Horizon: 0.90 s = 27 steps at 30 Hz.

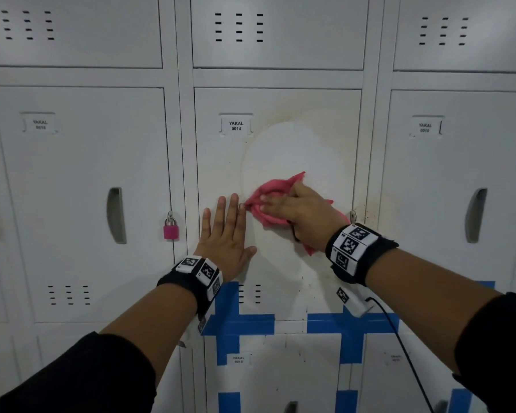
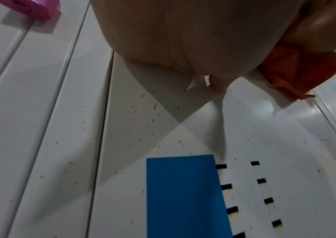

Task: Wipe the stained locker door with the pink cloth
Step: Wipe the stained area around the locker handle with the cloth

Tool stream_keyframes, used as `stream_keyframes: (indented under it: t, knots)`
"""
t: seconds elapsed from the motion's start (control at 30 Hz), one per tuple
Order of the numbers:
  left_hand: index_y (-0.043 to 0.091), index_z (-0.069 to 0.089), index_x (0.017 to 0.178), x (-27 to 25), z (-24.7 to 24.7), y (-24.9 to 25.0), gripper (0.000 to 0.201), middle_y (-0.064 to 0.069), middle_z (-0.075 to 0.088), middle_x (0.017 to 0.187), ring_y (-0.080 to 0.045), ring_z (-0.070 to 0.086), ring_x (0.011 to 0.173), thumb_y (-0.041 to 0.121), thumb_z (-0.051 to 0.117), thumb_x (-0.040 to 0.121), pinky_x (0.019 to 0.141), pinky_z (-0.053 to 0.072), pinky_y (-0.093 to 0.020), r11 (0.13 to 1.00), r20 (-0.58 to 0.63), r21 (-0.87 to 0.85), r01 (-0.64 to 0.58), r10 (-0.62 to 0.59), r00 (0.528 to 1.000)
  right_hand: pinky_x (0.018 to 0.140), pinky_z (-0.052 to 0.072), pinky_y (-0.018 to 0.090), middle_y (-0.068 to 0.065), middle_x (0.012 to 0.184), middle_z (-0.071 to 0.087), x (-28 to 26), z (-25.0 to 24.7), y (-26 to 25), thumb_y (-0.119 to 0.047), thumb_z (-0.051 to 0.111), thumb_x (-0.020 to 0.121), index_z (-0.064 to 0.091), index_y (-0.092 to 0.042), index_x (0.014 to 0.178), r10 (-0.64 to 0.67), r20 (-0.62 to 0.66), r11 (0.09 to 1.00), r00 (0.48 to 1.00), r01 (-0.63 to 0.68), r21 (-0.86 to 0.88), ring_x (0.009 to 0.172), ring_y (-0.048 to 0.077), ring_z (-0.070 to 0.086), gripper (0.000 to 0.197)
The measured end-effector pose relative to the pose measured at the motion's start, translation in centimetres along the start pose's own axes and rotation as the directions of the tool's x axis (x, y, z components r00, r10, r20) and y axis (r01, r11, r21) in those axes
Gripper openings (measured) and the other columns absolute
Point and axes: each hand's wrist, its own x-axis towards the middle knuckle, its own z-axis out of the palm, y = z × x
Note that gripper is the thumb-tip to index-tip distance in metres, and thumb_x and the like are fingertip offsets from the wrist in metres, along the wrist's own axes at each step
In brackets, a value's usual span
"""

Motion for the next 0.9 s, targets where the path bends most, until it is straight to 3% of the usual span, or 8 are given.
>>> stream_keyframes:
  t: [0.13,0.23,0.33,0.4,0.47,0.57,0.7,0.9]
  knots:
    - [0.007,-0.024,0.145,-0.1,-0.2,0.0,0.085,-0.013,-0.03,0.153,-0.034,-0.025,0.142,0.06,0.014,0.09,0.113,-0.017,-0.051,1.0,0.011,-0.01,-0.009,0.009,1.0,0.082,0.042,0.032,-0.009,0.115,0.068,-1.3,-0.2,0.2,-0.028,0.064,0.087,0.073,-0.022,0.107,-0.164,0.105,0.986,0.981,0.167,-0.019,0.095,0.016,0.05,0.023]
    - [0.007,-0.022,0.145,0.0,-0.3,0.1,0.085,-0.013,-0.031,0.153,-0.034,-0.025,0.142,0.06,0.015,0.089,0.112,-0.017,-0.052,1.0,0.026,-0.001,-0.003,0.003,1.0,0.083,0.037,0.027,-0.009,0.105,0.071,-1.7,-0.5,0.7,-0.03,0.062,0.088,0.075,-0.021,0.097,-0.228,0.079,0.974,0.971,0.229,0.001,0.088,0.017,0.054,0.019]
    - [0.009,-0.031,0.142,0.0,-0.4,0.1,0.085,-0.011,-0.039,0.149,-0.032,-0.033,0.139,0.06,0.011,0.088,0.11,-0.023,-0.051,1.0,0.039,0.0,-0.006,0.006,0.999,0.088,0.037,0.027,-0.005,0.11,0.07,-0.8,-1.4,1.6,-0.022,0.058,0.092,0.073,-0.018,0.105,-0.065,-0.189,0.998,0.98,0.066,-0.001,0.094,0.021,0.056,0.021]
    - [0.01,-0.032,0.141,0.0,-0.5,0.1,0.084,-0.01,-0.04,0.149,-0.031,-0.035,0.138,0.061,0.009,0.087,0.11,-0.024,-0.051,1.0,0.053,-0.006,0.001,-0.001,0.999,0.093,0.033,0.026,0.001,0.119,0.066,0.2,-1.9,2.2,-0.007,0.058,0.091,0.069,-0.013,0.114,0.088,-0.371,0.995,0.924,-0.102,-0.019,0.101,0.03,0.055,0.026]
    - [0.011,-0.033,0.14,-0.1,-0.6,0.1,0.085,-0.008,-0.042,0.148,-0.03,-0.036,0.138,0.063,0.007,0.087,0.11,-0.025,-0.051,1.0,0.066,-0.019,0.008,-0.006,0.998,0.093,0.028,0.023,0.006,0.127,0.061,1.0,-1.8,2.5,-0.007,0.047,0.092,0.064,-0.01,0.122,0.209,-0.408,0.973,0.889,-0.229,0.0,0.102,0.034,0.051,0.035]
    - [0.011,-0.039,0.137,0.0,-1.0,0.3,0.093,-0.008,-0.046,0.145,-0.028,-0.04,0.135,0.072,0.004,0.082,0.109,-0.025,-0.051,0.999,0.103,-0.045,0.026,-0.021,0.994,0.093,0.032,0.029,0.007,0.133,0.057,1.2,-0.6,2.1,-0.01,0.048,0.092,0.059,-0.011,0.128,0.273,-0.32,0.959,0.907,-0.283,0.015,0.103,0.034,0.049,0.038]
    - [0.008,-0.037,0.138,-0.1,-1.6,0.5,0.114,-0.01,-0.046,0.145,-0.03,-0.042,0.134,0.086,0.017,0.074,0.11,-0.024,-0.052,0.998,0.125,-0.063,0.026,-0.018,0.992,0.09,0.042,0.04,0.0,0.131,0.059,0.5,0.5,0.6,-0.029,0.044,0.096,0.061,-0.017,0.126,0.142,-0.15,0.99,0.978,-0.14,0.026,0.102,0.03,0.052,0.037]
    - [0.004,-0.03,0.141,-0.2,-1.8,0.5,0.134,-0.015,-0.042,0.148,-0.034,-0.038,0.136,0.096,0.026,0.061,0.11,-0.023,-0.054,0.999,0.137,-0.027,0.019,-0.016,0.99,0.096,0.039,0.033,-0.011,0.123,0.064,-1.9,1.0,-0.5,-0.031,0.06,0.09,0.068,-0.024,0.114,-0.082,0.092,0.997,0.992,0.081,0.012,0.109,0.015,0.049,0.026]
